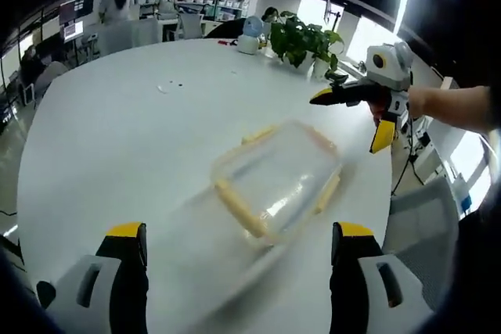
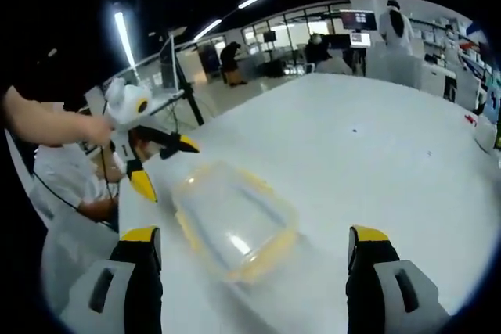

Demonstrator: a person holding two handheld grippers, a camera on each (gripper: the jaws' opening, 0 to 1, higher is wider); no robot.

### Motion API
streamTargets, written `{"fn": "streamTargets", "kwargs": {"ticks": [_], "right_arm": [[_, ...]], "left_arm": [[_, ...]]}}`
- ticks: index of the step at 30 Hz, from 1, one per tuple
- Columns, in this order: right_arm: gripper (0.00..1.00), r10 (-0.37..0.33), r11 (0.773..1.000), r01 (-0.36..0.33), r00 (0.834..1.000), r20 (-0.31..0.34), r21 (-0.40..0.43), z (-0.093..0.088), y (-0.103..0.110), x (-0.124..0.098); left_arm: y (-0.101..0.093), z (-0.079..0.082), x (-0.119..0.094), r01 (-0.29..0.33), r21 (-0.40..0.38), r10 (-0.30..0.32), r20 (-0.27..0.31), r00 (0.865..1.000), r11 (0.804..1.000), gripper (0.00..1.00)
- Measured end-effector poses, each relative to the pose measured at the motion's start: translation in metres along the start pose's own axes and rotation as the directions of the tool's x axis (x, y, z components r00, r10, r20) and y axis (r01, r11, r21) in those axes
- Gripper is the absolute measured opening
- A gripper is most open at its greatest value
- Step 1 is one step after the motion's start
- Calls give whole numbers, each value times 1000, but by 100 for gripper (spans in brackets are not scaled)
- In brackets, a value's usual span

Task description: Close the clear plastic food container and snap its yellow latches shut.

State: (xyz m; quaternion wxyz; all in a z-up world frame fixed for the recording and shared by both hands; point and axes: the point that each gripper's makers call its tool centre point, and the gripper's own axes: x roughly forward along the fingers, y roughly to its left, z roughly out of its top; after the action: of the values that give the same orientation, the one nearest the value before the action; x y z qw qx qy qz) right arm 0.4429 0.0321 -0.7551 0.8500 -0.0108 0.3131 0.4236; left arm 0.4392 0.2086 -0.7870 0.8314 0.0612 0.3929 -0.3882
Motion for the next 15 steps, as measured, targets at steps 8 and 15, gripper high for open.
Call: {"fn": "streamTargets", "kwargs": {"ticks": [8,15], "right_arm": [[100,-13,1000,12,999,31,18,1,3,-5],[100,-28,999,25,998,59,38,1,1,-11]], "left_arm": [[1,-3,-6,-8,-52,10,36,999,999,99],[2,-6,-9,-18,-77,23,62,998,997,99]]}}
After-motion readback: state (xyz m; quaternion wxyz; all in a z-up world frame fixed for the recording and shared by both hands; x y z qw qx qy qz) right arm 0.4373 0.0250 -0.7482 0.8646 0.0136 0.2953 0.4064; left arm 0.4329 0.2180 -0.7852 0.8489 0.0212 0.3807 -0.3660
